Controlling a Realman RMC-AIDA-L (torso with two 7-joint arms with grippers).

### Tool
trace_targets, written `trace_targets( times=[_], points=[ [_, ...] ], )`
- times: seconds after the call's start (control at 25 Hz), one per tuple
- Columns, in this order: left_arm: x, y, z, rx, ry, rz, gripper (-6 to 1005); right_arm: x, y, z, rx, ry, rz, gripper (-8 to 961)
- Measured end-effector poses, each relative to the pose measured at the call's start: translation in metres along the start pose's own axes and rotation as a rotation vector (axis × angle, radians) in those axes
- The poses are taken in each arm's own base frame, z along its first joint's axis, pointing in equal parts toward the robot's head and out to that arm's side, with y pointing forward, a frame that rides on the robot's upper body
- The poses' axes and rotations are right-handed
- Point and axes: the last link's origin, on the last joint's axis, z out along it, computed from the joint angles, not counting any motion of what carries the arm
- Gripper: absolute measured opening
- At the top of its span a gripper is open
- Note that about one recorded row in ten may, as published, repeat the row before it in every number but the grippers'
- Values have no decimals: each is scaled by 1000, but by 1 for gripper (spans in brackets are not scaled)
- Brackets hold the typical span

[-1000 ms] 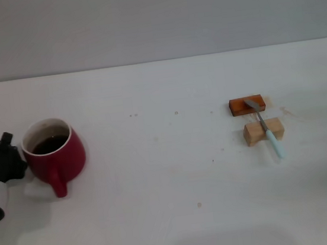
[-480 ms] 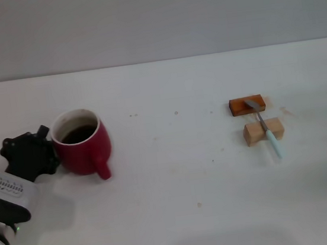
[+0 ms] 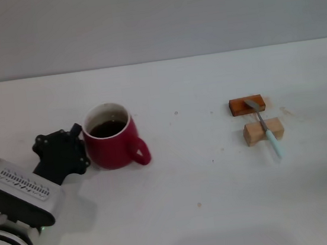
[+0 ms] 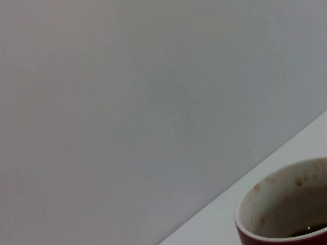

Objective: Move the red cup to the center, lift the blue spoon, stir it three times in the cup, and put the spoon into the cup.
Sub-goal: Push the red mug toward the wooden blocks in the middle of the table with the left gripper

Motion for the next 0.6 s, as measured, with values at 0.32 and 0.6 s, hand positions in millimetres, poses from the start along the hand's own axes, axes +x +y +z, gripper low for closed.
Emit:
trace_targets(
  times=[0.32,0.6],
  points=[
    [13,19,3,-69,45,-13,14,0,0,0,0,0,0,742],
    [21,31,3,-111,68,-23,14,0,0,0,1,1,0,742]
  ],
)
